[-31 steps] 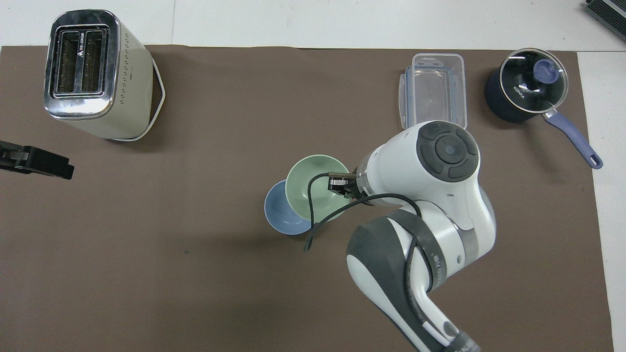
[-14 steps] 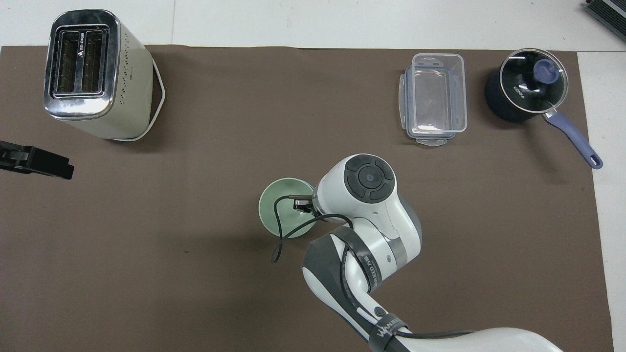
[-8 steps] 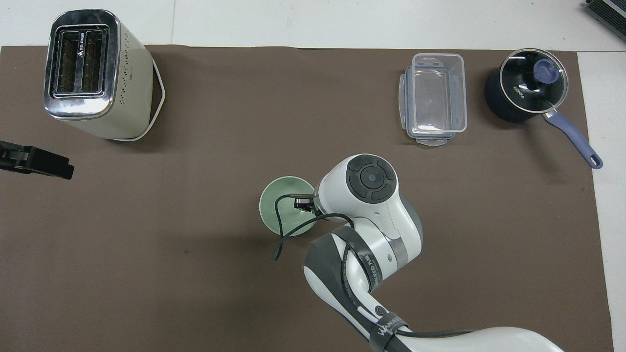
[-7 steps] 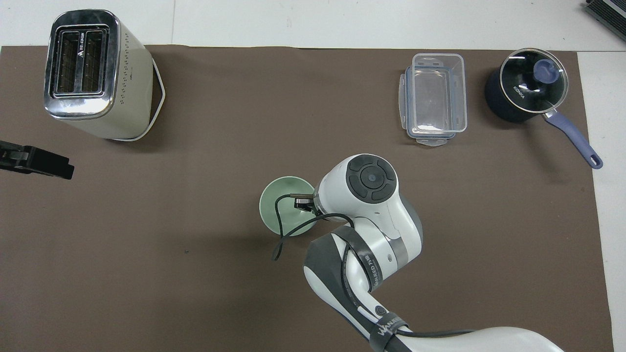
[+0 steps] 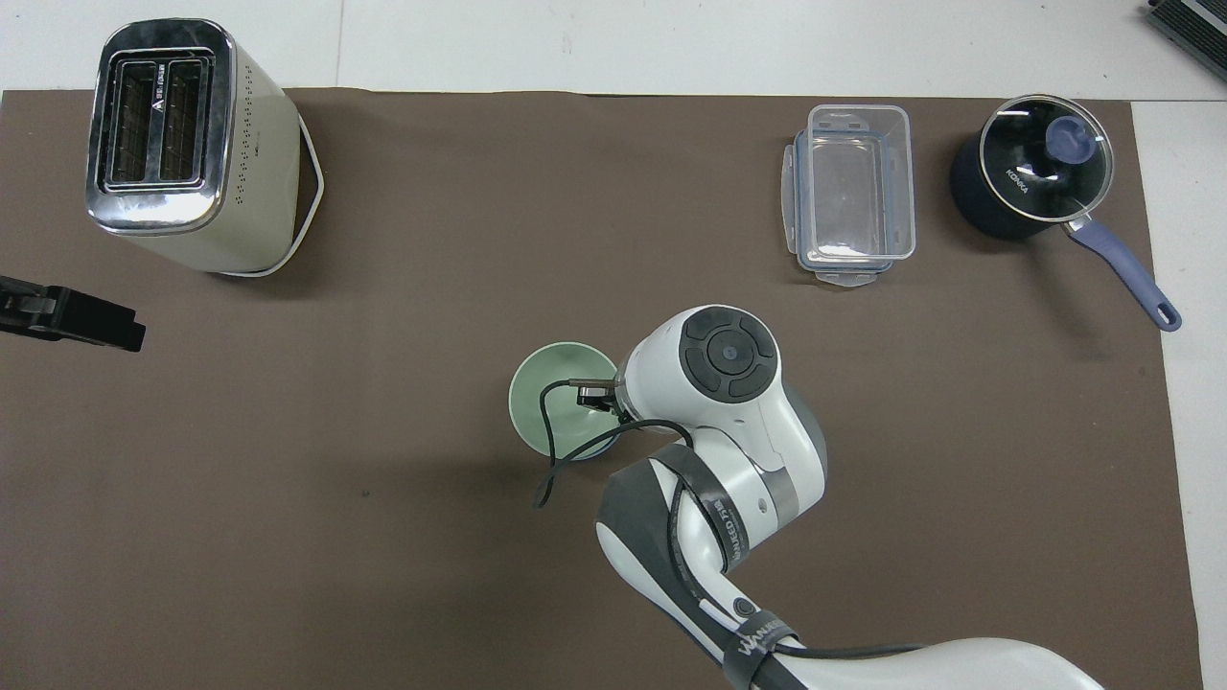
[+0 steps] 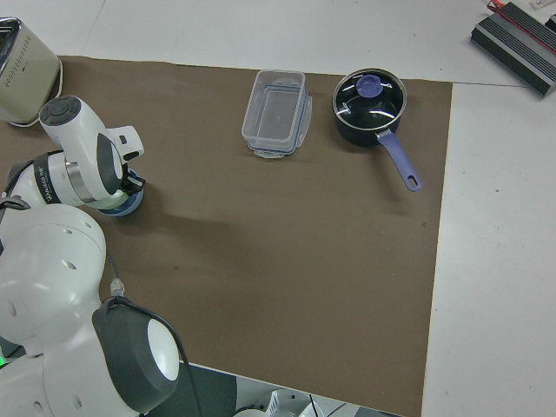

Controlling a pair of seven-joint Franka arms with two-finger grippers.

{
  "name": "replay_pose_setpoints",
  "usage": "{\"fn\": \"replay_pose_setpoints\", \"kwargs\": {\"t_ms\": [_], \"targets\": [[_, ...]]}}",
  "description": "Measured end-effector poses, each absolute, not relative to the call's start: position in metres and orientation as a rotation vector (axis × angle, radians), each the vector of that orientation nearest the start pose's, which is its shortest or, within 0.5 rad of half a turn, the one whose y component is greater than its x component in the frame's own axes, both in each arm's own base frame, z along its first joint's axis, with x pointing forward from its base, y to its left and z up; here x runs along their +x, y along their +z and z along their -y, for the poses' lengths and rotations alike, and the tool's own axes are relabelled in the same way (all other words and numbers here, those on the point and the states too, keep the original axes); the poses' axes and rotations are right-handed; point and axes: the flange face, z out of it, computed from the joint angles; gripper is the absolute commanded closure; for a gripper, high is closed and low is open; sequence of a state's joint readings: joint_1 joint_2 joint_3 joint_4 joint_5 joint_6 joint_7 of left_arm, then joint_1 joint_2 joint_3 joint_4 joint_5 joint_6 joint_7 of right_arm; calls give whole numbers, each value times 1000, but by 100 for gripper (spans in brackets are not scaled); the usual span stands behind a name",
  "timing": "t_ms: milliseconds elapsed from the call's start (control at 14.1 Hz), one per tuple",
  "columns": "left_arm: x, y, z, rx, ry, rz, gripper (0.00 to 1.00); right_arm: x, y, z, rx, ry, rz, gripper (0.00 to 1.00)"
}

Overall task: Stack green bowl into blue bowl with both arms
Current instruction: 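Lower the green bowl into the blue bowl and open the right gripper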

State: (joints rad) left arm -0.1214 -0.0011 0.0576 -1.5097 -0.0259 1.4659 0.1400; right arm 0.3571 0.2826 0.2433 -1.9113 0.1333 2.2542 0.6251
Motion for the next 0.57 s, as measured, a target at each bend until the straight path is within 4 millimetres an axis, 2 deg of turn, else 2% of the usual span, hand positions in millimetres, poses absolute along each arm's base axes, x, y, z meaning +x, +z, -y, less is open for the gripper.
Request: {"fn": "replay_pose_setpoints", "kwargs": {"t_ms": [427, 569], "targets": [[542, 645, 38, -3152, 66, -326, 0, 515, 355, -347, -2960, 79, -175, 100], [542, 645, 38, -3152, 66, -326, 0, 515, 354, -347, -2961, 81, -175, 94]]}}
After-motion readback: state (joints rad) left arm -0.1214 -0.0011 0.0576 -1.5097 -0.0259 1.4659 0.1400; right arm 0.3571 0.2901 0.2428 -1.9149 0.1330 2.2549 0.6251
